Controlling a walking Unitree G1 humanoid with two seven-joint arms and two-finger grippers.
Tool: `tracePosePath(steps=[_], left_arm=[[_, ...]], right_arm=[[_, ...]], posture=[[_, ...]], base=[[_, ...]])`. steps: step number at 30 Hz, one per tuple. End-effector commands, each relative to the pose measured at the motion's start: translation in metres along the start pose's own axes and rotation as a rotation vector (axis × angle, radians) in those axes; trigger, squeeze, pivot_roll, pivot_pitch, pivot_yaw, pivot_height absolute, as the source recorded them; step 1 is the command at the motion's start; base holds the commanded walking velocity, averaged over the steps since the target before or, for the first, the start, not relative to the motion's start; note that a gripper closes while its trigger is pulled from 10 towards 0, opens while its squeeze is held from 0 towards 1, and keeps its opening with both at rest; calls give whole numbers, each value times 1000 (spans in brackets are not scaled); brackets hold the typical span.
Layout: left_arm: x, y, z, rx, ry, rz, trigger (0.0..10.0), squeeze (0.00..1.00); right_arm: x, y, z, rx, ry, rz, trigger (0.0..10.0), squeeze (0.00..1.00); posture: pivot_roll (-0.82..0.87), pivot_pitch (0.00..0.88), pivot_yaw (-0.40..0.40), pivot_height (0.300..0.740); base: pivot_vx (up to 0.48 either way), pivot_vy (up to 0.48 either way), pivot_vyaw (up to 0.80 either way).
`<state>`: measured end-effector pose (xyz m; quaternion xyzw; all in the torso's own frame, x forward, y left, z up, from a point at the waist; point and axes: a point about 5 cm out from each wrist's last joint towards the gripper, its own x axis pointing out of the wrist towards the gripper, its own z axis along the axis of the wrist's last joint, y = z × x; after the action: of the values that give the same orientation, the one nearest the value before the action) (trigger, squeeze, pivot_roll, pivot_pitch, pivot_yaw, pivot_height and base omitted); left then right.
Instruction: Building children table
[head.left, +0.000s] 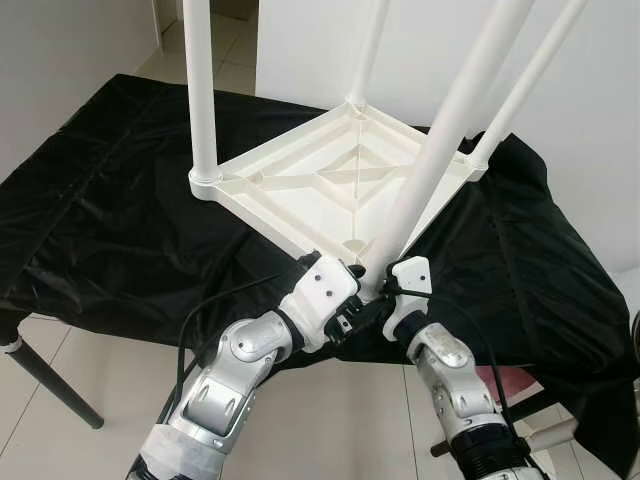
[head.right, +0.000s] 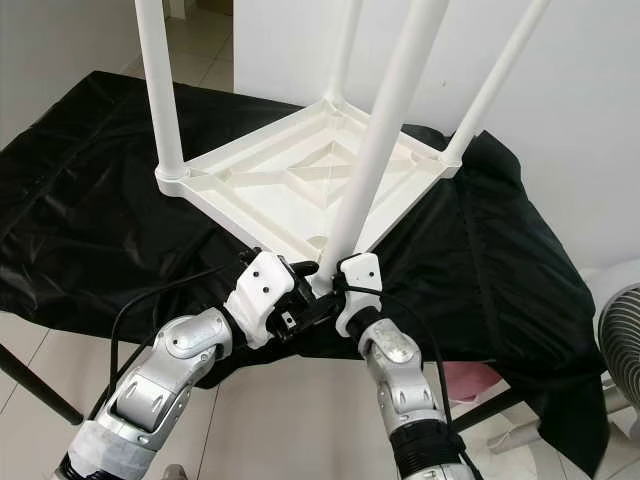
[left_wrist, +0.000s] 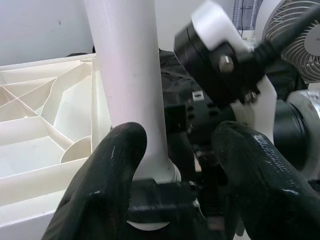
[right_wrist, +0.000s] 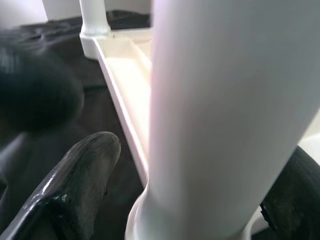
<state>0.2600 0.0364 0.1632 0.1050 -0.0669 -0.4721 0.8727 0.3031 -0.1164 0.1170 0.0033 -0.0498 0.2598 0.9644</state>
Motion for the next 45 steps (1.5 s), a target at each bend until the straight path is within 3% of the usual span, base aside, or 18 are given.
tracePosePath(steps=[1,4,9,16,22,23,24,30,37,38,40,41,45], left_arm=[[0,-2,-1,2,3,15,10000,0],[-1,-2,-1,3,5,14,10000,0],[-11,4,-4,16,29,20,10000,0],[-24,6,-8,32,69,-2,10000,0],[-27,3,-7,30,77,-32,10000,0],[-27,1,-7,26,77,-45,10000,0],[-27,0,-6,24,78,-53,10000,0],[-27,0,-5,19,79,-55,10000,0],[-30,3,-5,15,84,-46,10000,0],[-30,4,-5,15,85,-45,10000,0],[-30,4,-5,15,87,-44,10000,0],[-30,5,-5,15,87,-43,10000,0],[-28,6,-5,17,88,-41,10000,0]], right_arm=[[-2,-7,-1,-5,8,8,10000,0],[-1,-9,2,-17,6,42,10000,0],[-1,-26,5,-90,51,167,10000,0],[3,-43,7,-153,93,218,10000,0],[9,-45,7,-153,99,240,10000,0],[11,-43,5,-143,97,250,4471,0],[13,-40,4,-126,91,265,0,0],[16,-33,1,-98,81,295,0,0],[13,-37,-3,-89,81,287,0,0],[12,-38,-3,-80,81,271,5176,0],[11,-39,-4,-74,78,260,5176,0],[10,-40,-4,-66,71,250,10000,0],[8,-40,-3,-46,44,204,10000,0]], posture=[[61,17,-140,740],[64,17,-138,740],[73,16,-136,740],[78,18,-125,740],[82,22,-118,740],[82,24,-114,740],[82,24,-114,740],[88,35,-118,740],[84,40,-119,740],[82,40,-118,740],[80,42,-116,740],[77,41,-117,740],[69,43,-114,740]], base=[[0,0,0],[0,0,0],[0,0,0],[0,0,0],[0,0,0],[0,0,0],[0,0,0],[0,0,0],[0,0,0],[0,0,0],[0,0,0],[0,0,0],[0,0,0]])
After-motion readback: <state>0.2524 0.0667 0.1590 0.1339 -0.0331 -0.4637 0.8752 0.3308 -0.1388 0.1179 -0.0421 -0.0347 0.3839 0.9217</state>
